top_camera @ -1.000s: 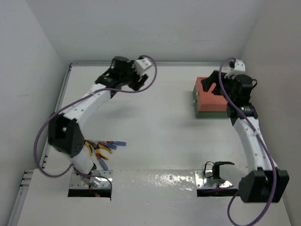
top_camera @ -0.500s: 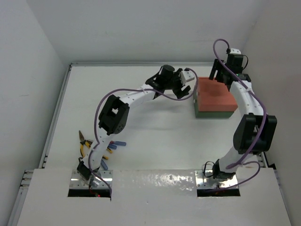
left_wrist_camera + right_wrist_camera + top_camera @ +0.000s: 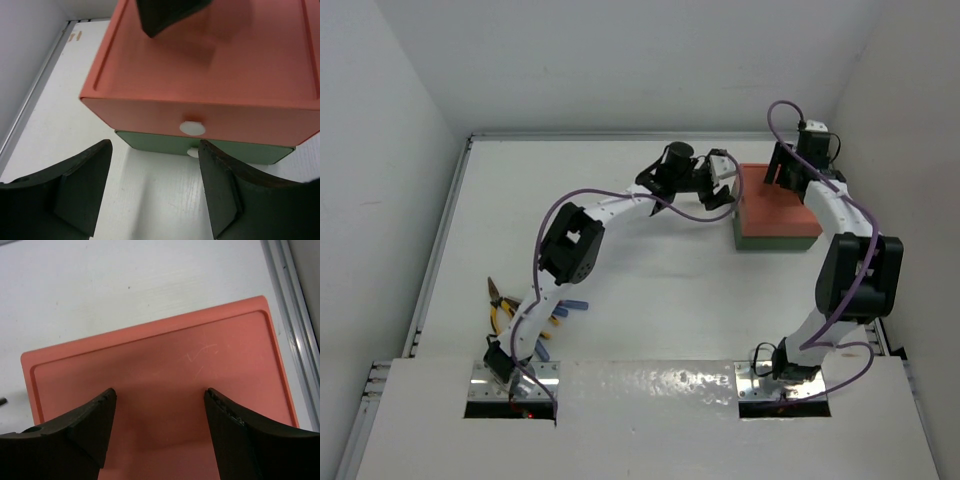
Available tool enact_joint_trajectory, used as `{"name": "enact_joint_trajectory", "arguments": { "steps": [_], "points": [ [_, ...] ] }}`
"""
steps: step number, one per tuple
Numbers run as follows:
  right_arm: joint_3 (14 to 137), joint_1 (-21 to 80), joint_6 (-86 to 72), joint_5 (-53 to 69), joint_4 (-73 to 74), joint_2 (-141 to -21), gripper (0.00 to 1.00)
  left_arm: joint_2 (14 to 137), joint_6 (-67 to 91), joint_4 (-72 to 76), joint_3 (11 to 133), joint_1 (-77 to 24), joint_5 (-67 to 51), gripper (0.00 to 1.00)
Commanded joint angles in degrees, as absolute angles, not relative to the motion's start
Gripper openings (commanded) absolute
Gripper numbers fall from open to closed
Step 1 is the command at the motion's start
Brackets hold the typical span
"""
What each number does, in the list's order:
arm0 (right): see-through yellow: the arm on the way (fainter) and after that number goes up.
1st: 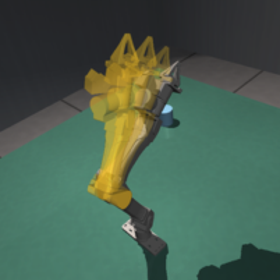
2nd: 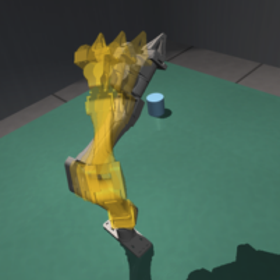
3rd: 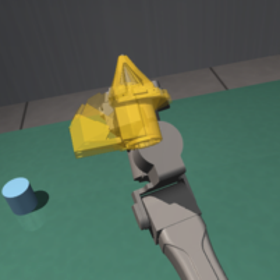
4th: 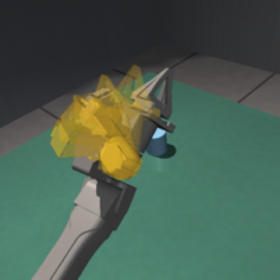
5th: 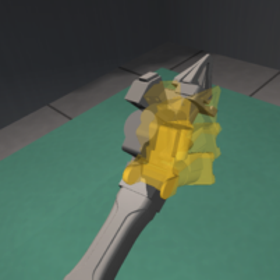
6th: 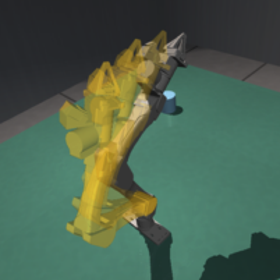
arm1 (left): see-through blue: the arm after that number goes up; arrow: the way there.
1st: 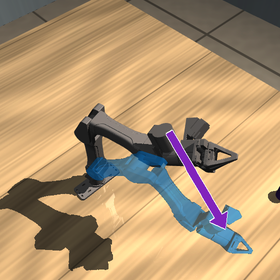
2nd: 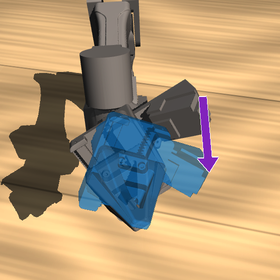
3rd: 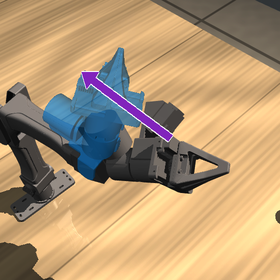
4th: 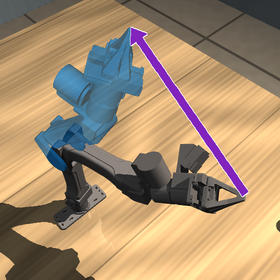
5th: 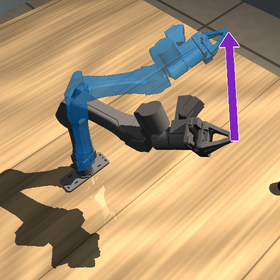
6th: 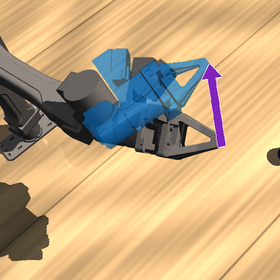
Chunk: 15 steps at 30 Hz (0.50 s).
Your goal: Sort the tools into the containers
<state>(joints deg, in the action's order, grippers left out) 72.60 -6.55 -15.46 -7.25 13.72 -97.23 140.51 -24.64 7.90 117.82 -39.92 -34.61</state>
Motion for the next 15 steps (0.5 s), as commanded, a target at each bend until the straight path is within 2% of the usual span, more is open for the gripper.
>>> {"name": "enact_joint_trajectory", "arguments": {
  "steps": [1,12,15],
  "points": [
    [69.96,-6.50,-16.52,-6.42,11.25,-97.38,0.70,142.38,-29.25,12.04,118.21,-40.61,-39.63,0.66],
    [65.57,-6.50,-15.73,-5.45,9.49,-96.94,0.68,145.81,-29.18,18.89,120.24,-41.22,-44.47,0.52],
    [64.34,-6.50,-15.73,-5.62,9.14,-96.33,0.69,145.72,-29.27,17.85,120.23,-41.92,-43.59,0.52]
  ]
}}
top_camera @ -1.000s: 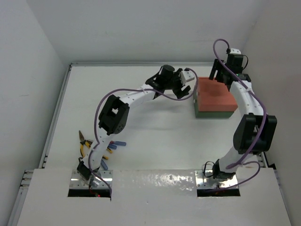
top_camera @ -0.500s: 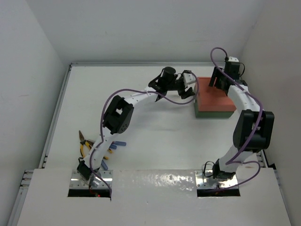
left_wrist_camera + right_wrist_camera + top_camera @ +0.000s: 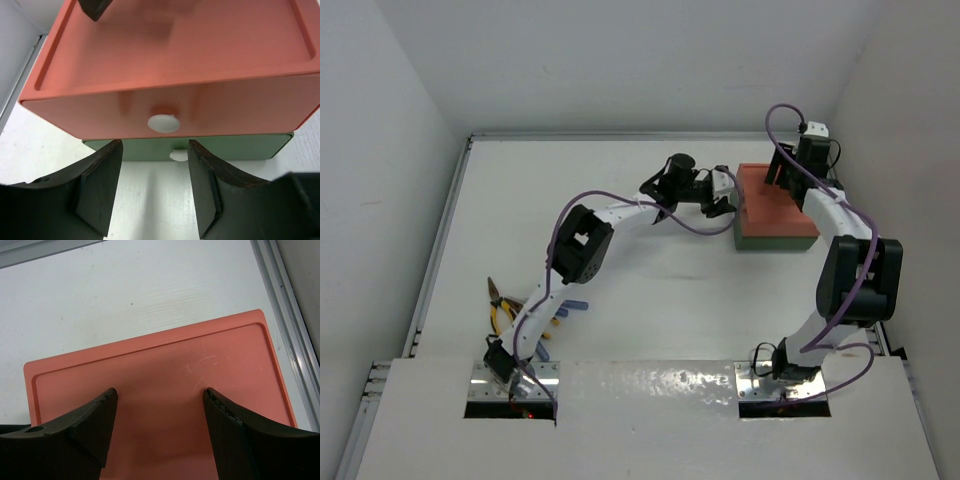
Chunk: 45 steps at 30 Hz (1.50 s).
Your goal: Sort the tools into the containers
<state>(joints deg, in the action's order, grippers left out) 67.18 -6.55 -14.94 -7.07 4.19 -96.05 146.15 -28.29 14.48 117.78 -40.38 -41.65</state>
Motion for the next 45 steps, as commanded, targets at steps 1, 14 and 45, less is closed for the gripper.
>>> {"name": "enact_joint_trajectory", "arguments": {
  "steps": [1,14,45],
  "points": [
    [63.90,-6.50,-15.73,-5.62,9.14,-96.15,0.69,145.55,-29.27,17.15,120.15,-42.10,-43.77,0.52],
    [62.58,-6.50,-14.59,-5.19,8.88,-95.27,0.69,144.40,-28.83,15.55,121.46,-42.89,-42.19,0.42],
    [55.90,-6.50,-15.20,-4.75,6.68,-92.46,0.64,137.38,-32.69,1.59,116.12,-42.19,-35.68,0.00]
  ]
}}
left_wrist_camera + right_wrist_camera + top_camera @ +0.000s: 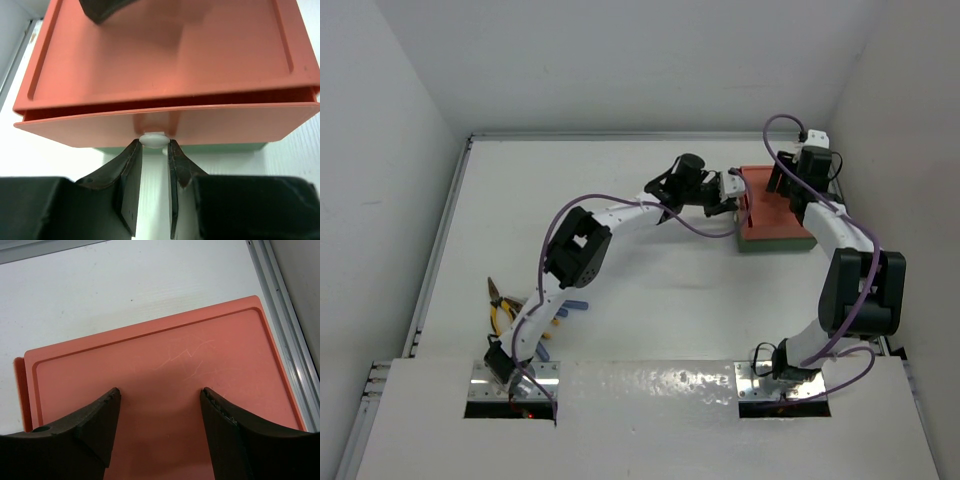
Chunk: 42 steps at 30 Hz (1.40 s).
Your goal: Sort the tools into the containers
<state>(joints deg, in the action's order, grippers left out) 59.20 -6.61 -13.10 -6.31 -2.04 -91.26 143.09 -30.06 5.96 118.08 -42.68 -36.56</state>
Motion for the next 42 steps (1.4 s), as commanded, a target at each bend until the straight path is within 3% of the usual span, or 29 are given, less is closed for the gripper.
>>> {"name": "enact_joint_trajectory", "arguments": {
  "steps": [1,14,21,25,28,30,33,37,38,39,42],
  "points": [
    [55.72,-6.50,-15.21,-4.92,6.59,-92.29,0.64,136.07,-33.91,0.28,115.41,-41.93,-35.77,0.00],
    [54.67,-6.50,-16.61,-5.80,5.89,-92.55,0.63,124.72,-41.66,-8.79,99.60,-35.07,-33.31,0.00],
    [54.14,-6.50,-17.40,-4.75,5.27,-92.99,0.62,122.69,-40.17,-7.65,98.43,-34.89,-34.19,0.00],
    [54.05,-6.50,-17.05,-3.96,5.45,-93.08,0.62,123.57,-40.60,-6.86,103.25,-36.38,-34.28,0.55],
    [54.05,-6.50,-17.05,-2.99,5.27,-93.08,0.62,125.06,-39.64,-4.93,107.21,-37.79,-34.10,0.72],
    [54.05,-6.50,-17.14,-2.55,5.36,-93.16,0.62,126.65,-37.02,-4.40,109.06,-38.14,-34.19,0.72],
    [54.23,-6.50,-16.53,-2.28,5.89,-93.16,0.62,126.74,-32.18,-3.69,111.53,-38.15,-34.45,0.63],
    [54.23,-6.50,-15.91,-2.99,6.33,-93.25,0.63,126.21,-24.10,-2.91,113.55,-38.14,-33.58,0.63],
    [54.23,-6.50,-16.08,-3.08,6.24,-93.34,0.63,126.12,-19.82,-1.25,113.64,-38.23,-32.88,0.68],
    [54.14,-6.50,-16.17,-3.08,6.15,-93.34,0.63,126.30,-18.21,-1.06,114.34,-39.02,-30.17,0.81],
    [53.88,-6.50,-16.87,-3.08,5.89,-93.69,0.63,128.58,-21.16,-2.28,117.75,-42.52,-22.89,0.94]
  ]
}}
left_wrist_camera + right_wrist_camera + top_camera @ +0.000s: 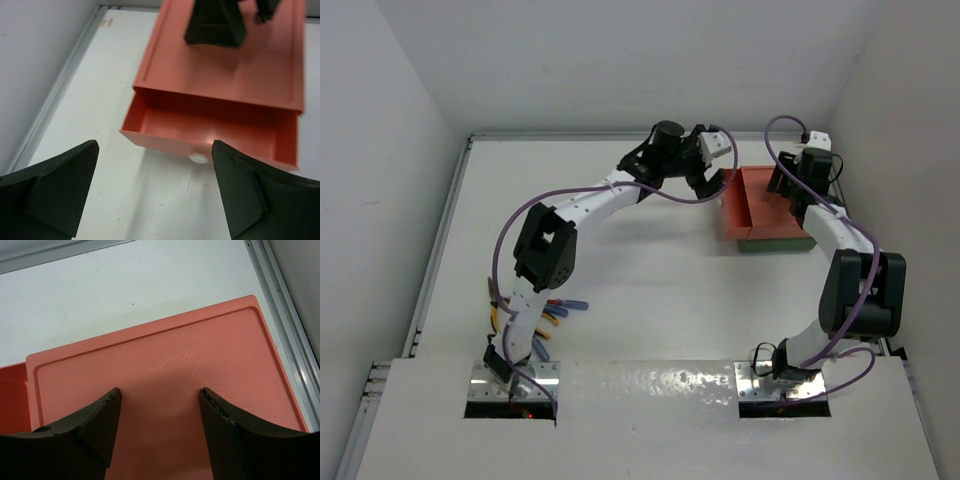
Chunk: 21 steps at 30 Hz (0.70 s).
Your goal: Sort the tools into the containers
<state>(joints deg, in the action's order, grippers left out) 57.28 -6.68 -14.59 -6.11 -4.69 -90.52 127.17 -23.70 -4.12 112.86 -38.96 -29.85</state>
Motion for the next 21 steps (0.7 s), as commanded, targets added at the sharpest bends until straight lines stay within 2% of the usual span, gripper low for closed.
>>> {"name": "enact_joint_trajectory", "arguments": {
  "steps": [1,3,6,11,16,21],
  "points": [
    [53.88,-6.50,-17.22,-2.73,5.63,-93.60,0.63,130.41,-23.27,-3.68,118.99,-43.58,-20.07,0.95],
    [53.35,-6.50,-17.49,-1.94,5.36,-93.60,0.63,132.27,-26.71,-3.78,121.36,-45.87,-14.35,0.96],
    [52.74,-6.50,-17.67,-1.85,5.10,-93.34,0.63,135.26,-22.25,-3.16,123.56,-46.23,-3.99,0.96],
    [51.95,-6.50,-17.75,-1.85,4.75,-93.25,0.63,136.67,-16.53,-1.23,121.99,-46.14,3.07,0.97],
    [51.33,-6.50,-18.19,-1.58,4.48,-92.55,0.64,136.93,-15.56,-1.41,120.85,-46.40,5.88,0.87],
    [51.15,-6.50,-17.84,-2.02,4.39,-92.20,0.64,136.41,-16.70,-3.95,118.92,-46.49,8.08,0.70]
  ]
}}
